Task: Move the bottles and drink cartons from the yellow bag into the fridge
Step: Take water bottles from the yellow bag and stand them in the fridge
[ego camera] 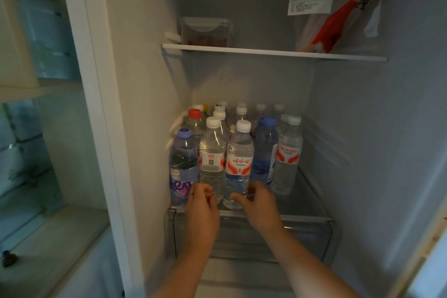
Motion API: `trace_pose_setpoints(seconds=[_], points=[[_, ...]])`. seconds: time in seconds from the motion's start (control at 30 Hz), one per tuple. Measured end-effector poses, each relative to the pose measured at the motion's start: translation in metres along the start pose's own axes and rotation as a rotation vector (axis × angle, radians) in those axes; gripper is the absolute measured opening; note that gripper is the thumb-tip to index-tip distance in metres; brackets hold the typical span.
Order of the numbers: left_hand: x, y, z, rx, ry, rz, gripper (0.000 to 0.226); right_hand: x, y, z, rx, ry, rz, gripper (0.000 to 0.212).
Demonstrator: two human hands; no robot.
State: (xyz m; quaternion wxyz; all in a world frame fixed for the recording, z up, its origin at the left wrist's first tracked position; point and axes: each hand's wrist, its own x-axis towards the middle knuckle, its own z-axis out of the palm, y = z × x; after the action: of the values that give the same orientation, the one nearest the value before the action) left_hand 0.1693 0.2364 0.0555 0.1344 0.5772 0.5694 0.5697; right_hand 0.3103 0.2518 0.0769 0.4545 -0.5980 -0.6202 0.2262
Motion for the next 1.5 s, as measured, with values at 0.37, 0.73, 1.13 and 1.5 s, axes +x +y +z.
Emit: trace_pose_setpoints(seconds=[0.37,0.73,1.13,1.5], points=[[-0.030,-0.022,-0.028,0.123,-0.093,0.273,0.021,-0.052,0.024,-0.010,-0.231,0.112,-0.198,0.066],[-0.111,-0.044,-0.063,0.737,-0.604,0.113,0.083,-0.146,0.059,0.006,-0.752,-0.148,-0.002,0.083],[-0.265,-0.033,-0.128,0.831,-0.588,-0.151,0.078,-0.271,0.067,-0.004,-0.647,-0.439,-0.011,0.075],[-0.434,0.008,-0.194,0.870,-0.503,-0.460,0.082,-0.405,0.073,-0.028,-0.588,-0.740,-0.109,0.076]])
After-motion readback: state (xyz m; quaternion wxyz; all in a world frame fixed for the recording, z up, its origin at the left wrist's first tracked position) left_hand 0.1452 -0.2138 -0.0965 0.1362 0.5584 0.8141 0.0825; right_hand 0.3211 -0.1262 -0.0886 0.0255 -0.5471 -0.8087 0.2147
